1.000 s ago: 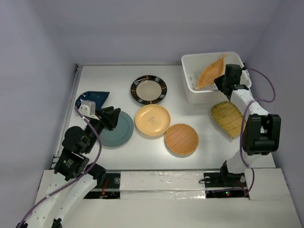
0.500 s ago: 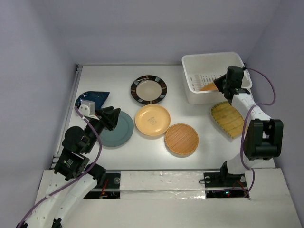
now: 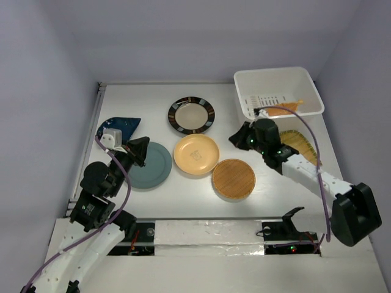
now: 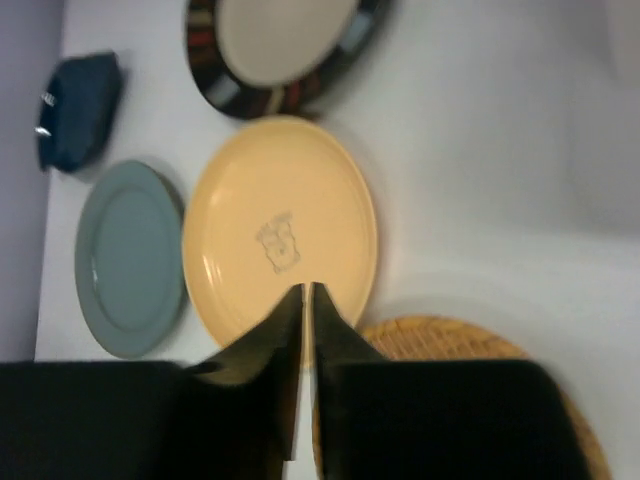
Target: Place the plates into the plastic bin on the countertop
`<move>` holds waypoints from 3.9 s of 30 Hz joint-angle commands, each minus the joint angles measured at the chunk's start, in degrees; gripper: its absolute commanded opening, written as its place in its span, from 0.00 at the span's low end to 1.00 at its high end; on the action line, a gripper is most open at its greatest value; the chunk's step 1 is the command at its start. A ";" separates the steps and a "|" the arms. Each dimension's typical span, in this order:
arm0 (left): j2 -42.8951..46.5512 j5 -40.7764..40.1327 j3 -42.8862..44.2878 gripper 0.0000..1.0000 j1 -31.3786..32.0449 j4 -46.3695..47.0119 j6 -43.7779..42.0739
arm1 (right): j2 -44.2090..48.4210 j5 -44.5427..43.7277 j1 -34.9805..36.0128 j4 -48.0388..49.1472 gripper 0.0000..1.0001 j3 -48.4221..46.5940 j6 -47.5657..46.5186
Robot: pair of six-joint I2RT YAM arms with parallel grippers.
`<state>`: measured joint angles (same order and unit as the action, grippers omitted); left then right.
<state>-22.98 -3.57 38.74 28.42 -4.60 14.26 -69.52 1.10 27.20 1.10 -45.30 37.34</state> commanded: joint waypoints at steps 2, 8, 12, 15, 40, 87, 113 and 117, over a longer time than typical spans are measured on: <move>-1.10 -1.61 2.57 0.00 0.23 0.91 0.42 | -3.60 0.13 2.94 1.70 0.27 1.62 -2.97; -1.36 -1.09 2.48 0.13 0.23 1.09 0.42 | -13.62 0.30 5.13 0.48 0.51 -3.21 -4.64; -1.54 -0.21 2.39 0.20 -0.30 1.44 0.33 | -20.73 0.04 5.76 1.18 0.50 -6.02 -4.56; -1.45 -0.03 2.30 0.23 -0.30 1.44 0.33 | -25.40 -0.49 5.76 2.23 0.46 -7.61 -4.03; -0.31 0.23 2.13 0.29 -0.30 1.61 0.33 | -0.01 -14.11 -11.42 -8.31 0.00 -17.45 -6.50; 0.31 -1.61 2.22 0.10 -0.30 1.17 0.50 | -44.72 9.96 24.65 29.53 0.52 -18.35 20.11; 0.83 -1.35 2.30 0.15 -0.30 1.26 0.50 | -52.42 9.27 24.65 48.46 0.00 -11.49 35.00; 1.62 -1.79 2.30 0.16 -0.30 1.26 0.59 | -40.20 8.22 24.65 43.57 0.00 -10.42 28.68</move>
<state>-22.41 -5.04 38.74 28.38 -4.64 14.52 -119.74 11.62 51.72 44.51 -55.16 72.14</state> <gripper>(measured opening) 0.154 0.134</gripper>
